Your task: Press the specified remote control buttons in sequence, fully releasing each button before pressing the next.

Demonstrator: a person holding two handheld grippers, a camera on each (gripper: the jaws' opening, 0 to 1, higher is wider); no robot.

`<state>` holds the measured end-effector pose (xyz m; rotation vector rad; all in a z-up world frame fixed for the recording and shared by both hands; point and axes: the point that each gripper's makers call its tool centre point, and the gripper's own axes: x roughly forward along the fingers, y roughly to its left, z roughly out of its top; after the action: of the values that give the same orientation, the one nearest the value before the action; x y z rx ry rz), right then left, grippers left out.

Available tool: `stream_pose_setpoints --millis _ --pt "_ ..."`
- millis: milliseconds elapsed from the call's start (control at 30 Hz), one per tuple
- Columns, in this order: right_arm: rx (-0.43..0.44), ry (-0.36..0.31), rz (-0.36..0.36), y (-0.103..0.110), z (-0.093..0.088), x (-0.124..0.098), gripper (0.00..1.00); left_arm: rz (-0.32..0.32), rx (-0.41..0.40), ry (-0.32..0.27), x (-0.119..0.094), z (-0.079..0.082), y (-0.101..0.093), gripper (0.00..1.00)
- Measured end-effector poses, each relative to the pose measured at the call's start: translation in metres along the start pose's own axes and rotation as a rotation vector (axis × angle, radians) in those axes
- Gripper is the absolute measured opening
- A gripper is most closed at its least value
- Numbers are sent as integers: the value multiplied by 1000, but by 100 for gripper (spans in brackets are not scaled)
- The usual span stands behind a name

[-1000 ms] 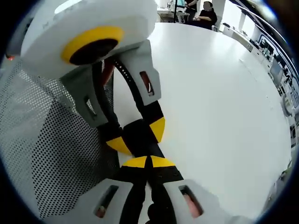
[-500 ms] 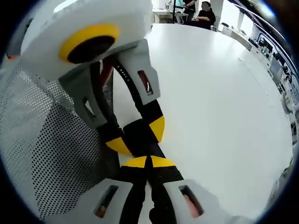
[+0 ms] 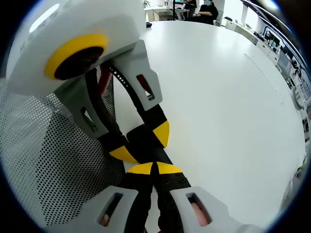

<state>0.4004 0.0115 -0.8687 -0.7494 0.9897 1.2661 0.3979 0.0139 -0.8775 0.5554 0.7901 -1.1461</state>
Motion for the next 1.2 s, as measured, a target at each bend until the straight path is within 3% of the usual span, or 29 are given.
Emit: stream_pose_setpoints --millis 833,1000,1100,1200 --pt "50 -15 -16 -2 0 -1 0 2 -6 -36 2 4 -2 28" --pt "55 2 -42 -8 -9 -7 0 2 -5 -37 3 3 0 27" --pt "85 -47 -56 -12 -8 -20 0 2 -7 -41 4 3 0 27" --pt "175 -121 -89 -21 -2 -35 0 5 -10 -58 4 3 1 25"
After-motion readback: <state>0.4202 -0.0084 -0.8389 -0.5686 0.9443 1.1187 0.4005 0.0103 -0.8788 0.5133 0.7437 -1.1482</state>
